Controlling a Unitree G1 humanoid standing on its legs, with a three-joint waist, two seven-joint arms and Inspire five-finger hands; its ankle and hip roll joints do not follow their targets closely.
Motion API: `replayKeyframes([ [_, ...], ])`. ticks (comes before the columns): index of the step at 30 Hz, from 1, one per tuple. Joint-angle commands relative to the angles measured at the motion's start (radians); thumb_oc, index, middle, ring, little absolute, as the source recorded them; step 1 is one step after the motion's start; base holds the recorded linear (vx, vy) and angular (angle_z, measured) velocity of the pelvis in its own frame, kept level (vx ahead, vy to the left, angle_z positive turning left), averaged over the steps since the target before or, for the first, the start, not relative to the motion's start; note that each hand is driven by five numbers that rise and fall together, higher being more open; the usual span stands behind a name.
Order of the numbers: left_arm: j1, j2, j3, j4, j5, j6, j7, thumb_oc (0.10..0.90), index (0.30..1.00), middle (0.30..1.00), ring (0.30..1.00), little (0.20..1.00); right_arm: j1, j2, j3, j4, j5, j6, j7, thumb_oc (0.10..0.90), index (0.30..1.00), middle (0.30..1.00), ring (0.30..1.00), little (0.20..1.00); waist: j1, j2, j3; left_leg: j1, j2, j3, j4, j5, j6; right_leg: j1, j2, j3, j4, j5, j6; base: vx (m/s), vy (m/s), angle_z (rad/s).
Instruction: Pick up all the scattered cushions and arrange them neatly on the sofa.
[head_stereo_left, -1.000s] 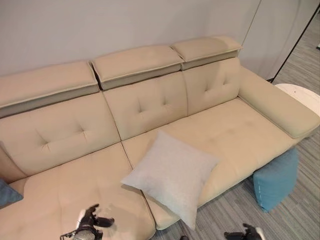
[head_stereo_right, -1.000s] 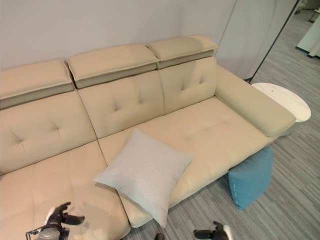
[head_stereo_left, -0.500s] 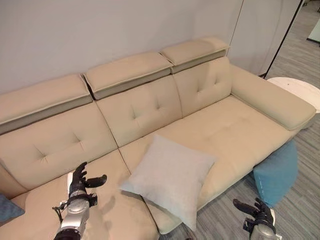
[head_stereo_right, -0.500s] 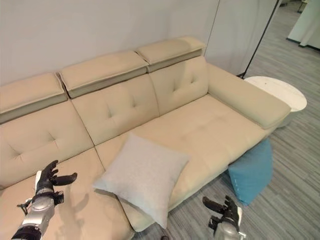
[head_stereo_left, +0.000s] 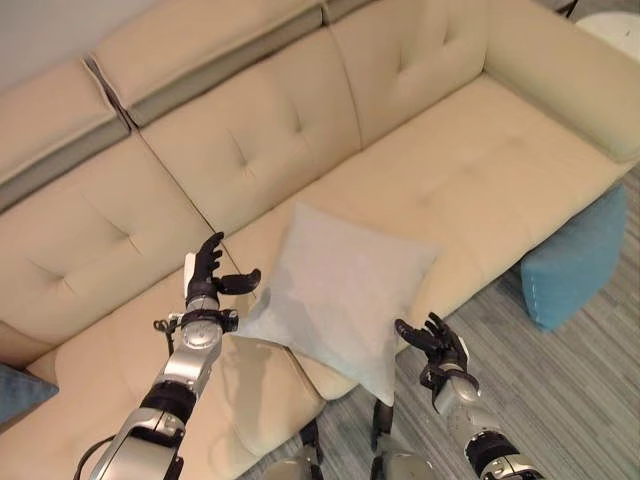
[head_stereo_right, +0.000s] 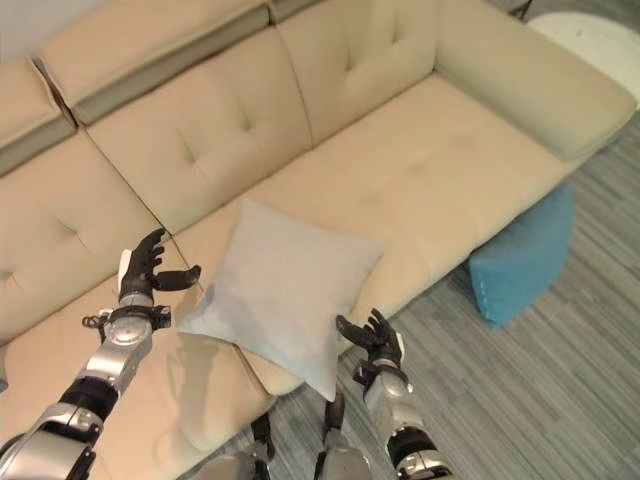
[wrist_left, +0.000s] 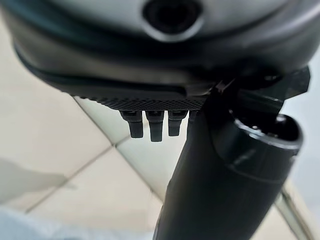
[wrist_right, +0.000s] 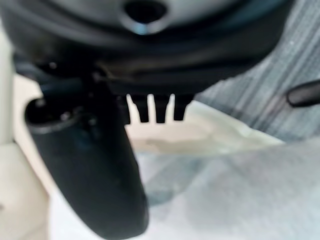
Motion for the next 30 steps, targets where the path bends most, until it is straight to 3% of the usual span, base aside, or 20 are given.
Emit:
replayKeyframes([
  [1, -0.135, 0.072, -0.004, 0.054, 0.055, -0.087, 0.046, 0.800, 0.900, 0.900, 0.900, 0.900, -0.058, 0.040, 0.047, -0.049, -0.005, -0.061, 0.026, 0.800, 0.900, 0.900, 0.900, 0.900, 0.003, -0.051, -0.009, -0.042, -0.040, -0.036, 0.075, -0.124, -0.014, -0.004, -0.043, 0.037, 0.106, -0.150, 0.083, -0.04, 0.052, -0.10],
  [9, -0.198, 0.047, -0.039, 0.135, 0.033, -0.087, 0.039, 0.800, 0.900, 0.900, 0.900, 0.900, -0.086, 0.063, 0.120, -0.098, -0.026, -0.062, 0.050, 0.800, 0.900, 0.900, 0.900, 0.900, -0.003, -0.056, 0.026, -0.101, -0.040, -0.029, 0.072, -0.106, -0.018, -0.065, -0.051, 0.050, 0.099, -0.130, 0.085, 0.00, 0.025, -0.07],
  [11, -0.193, -0.004, -0.041, 0.139, -0.067, -0.115, 0.006, 0.800, 0.900, 0.900, 0.900, 0.900, -0.099, 0.064, 0.144, -0.106, -0.035, -0.061, 0.052, 0.800, 0.900, 0.900, 0.900, 0.900, -0.006, -0.054, 0.040, -0.104, -0.041, -0.041, 0.071, -0.127, -0.025, -0.073, -0.049, 0.056, 0.101, -0.147, 0.092, 0.06, 0.023, 0.00],
  [18, -0.138, -0.115, -0.085, 0.117, -0.146, -0.128, -0.050, 0.800, 0.900, 0.900, 0.900, 0.900, -0.128, 0.082, 0.159, -0.086, -0.055, -0.057, 0.045, 0.800, 0.900, 0.900, 0.900, 0.900, -0.003, -0.050, 0.058, -0.114, -0.047, -0.039, 0.072, -0.123, -0.024, -0.081, -0.049, 0.060, 0.100, -0.143, 0.091, 0.00, 0.004, 0.00],
  [19, -0.118, -0.148, -0.107, 0.108, -0.157, -0.129, -0.072, 0.722, 0.782, 0.782, 0.782, 0.782, -0.129, 0.090, 0.161, -0.079, -0.053, -0.057, 0.047, 0.588, 0.582, 0.582, 0.582, 0.582, -0.002, -0.048, 0.060, -0.109, -0.048, -0.040, 0.068, -0.122, -0.024, -0.076, -0.050, 0.060, 0.097, -0.143, 0.091, 0.00, 0.000, 0.00],
  [20, -0.118, -0.148, -0.107, 0.108, -0.157, -0.129, -0.072, 0.585, 0.578, 0.578, 0.578, 0.578, -0.129, 0.090, 0.161, -0.079, -0.053, -0.057, 0.047, 0.499, 0.448, 0.448, 0.448, 0.448, -0.002, -0.048, 0.060, -0.108, -0.048, -0.040, 0.067, -0.122, -0.024, -0.076, -0.050, 0.060, 0.097, -0.143, 0.091, 0.00, 0.000, 0.00],
  [21, -0.102, -0.169, -0.118, 0.092, -0.174, -0.131, -0.090, 0.477, 0.415, 0.415, 0.415, 0.415, -0.126, 0.092, 0.163, -0.077, -0.050, -0.058, 0.054, 0.400, 0.300, 0.300, 0.300, 0.300, 0.000, -0.046, 0.059, -0.101, -0.049, -0.041, 0.062, -0.121, -0.024, -0.070, -0.049, 0.059, 0.094, -0.143, 0.091, 0.00, 0.000, 0.00],
  [22, -0.089, -0.180, -0.116, 0.082, -0.192, -0.136, -0.096, 0.400, 0.300, 0.300, 0.300, 0.300, -0.123, 0.093, 0.163, -0.081, -0.055, -0.058, 0.055, 0.400, 0.300, 0.300, 0.300, 0.300, 0.001, -0.047, 0.058, -0.094, -0.049, -0.042, 0.059, -0.122, -0.024, -0.064, -0.049, 0.059, 0.092, -0.143, 0.091, 0.00, 0.000, 0.00],
  [30, 0.029, -0.221, -0.091, -0.079, -0.265, -0.160, -0.138, 0.400, 0.300, 0.300, 0.300, 0.300, -0.046, 0.044, 0.127, -0.184, -0.135, -0.064, 0.059, 0.400, 0.300, 0.300, 0.300, 0.300, -0.001, -0.048, 0.040, -0.037, -0.050, -0.033, 0.044, -0.110, -0.016, -0.012, -0.045, 0.049, 0.077, -0.132, 0.086, 0.00, -0.032, 0.02],
])
